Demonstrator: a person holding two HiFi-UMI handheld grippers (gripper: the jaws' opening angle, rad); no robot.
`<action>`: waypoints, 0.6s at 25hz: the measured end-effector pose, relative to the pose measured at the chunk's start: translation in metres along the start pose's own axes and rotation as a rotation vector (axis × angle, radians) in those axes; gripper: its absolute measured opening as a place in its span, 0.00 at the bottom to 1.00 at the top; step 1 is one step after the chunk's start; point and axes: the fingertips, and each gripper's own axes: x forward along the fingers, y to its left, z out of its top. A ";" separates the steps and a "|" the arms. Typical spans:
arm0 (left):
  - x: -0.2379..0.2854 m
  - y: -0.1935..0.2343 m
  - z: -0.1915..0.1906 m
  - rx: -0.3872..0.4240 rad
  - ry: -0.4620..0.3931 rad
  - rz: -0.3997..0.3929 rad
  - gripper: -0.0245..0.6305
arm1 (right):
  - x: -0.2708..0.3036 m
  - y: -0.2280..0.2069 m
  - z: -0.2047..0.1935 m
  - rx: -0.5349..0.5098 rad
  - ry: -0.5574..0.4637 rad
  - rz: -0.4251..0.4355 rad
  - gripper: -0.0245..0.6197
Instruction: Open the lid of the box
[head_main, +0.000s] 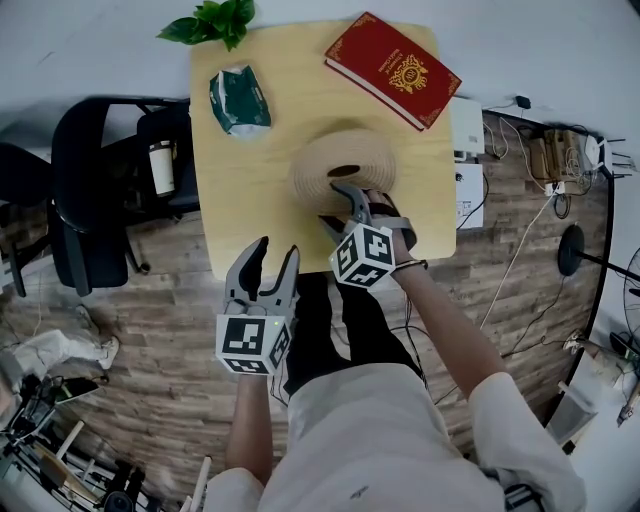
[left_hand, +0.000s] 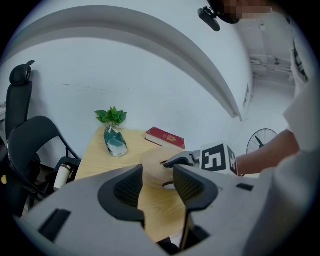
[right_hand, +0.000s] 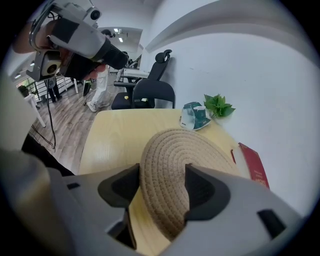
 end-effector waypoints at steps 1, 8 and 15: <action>0.000 -0.001 -0.001 0.001 0.001 -0.003 0.30 | 0.000 0.000 0.000 0.001 0.001 0.000 0.45; -0.004 0.000 -0.001 -0.008 -0.001 -0.001 0.30 | -0.001 0.000 0.001 -0.012 0.007 -0.001 0.45; -0.005 0.000 0.000 -0.008 -0.004 0.004 0.30 | -0.003 -0.001 0.002 0.002 0.002 0.012 0.44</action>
